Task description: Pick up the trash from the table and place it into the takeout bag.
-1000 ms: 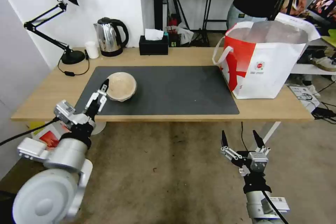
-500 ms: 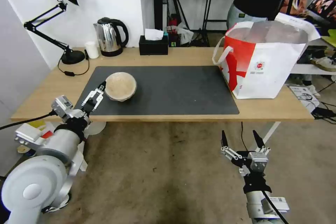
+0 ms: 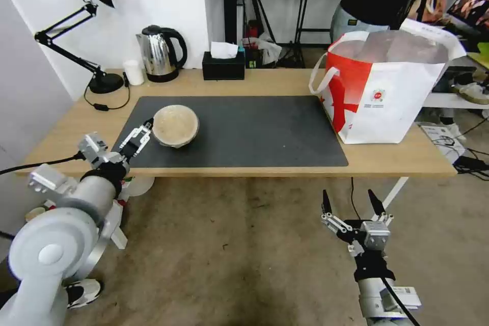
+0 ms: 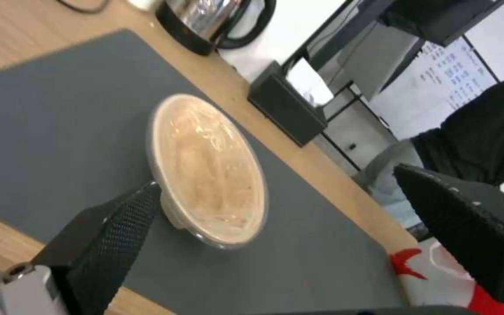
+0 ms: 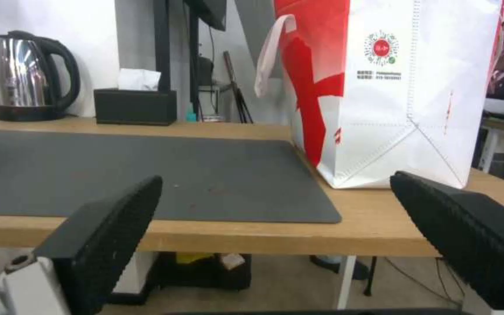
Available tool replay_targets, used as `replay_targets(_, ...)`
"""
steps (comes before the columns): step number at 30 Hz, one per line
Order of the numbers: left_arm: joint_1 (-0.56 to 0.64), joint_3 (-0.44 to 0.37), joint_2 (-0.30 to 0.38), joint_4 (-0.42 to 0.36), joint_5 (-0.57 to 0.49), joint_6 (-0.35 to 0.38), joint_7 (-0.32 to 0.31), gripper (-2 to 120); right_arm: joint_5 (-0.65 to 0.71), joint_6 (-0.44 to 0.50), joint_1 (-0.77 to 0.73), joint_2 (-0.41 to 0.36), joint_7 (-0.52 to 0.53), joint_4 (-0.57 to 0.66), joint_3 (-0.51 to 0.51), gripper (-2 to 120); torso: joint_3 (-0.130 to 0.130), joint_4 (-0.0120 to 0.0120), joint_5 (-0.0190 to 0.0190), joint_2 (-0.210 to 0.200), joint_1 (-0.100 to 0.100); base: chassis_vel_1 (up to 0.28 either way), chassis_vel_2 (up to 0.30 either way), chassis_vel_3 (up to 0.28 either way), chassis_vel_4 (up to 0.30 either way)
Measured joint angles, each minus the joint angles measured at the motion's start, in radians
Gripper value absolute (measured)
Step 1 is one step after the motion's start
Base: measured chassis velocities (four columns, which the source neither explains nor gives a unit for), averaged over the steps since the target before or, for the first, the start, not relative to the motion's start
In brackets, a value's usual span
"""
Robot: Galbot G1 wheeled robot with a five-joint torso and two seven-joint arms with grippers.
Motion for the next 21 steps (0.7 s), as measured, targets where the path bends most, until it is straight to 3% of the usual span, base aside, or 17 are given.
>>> replay_targets(8,-0.078,0.004,0.011,0.027,-0.159,0.016,-0.056,100,0.0,0.0,0.0,0.0,0.0,0.0,0.0,100,0.0,0.0001,0.0002,0.0,0.0,0.0,0.0,0.0,0.0)
replay_targets(21,-0.099,0.004,0.009,0.037,-0.178,0.028,-0.097,100,0.0,0.0,0.0,0.0,0.0,0.0,0.0,100,0.0,0.0001,0.0002,0.0,0.0,0.0,0.0,0.0,0.0)
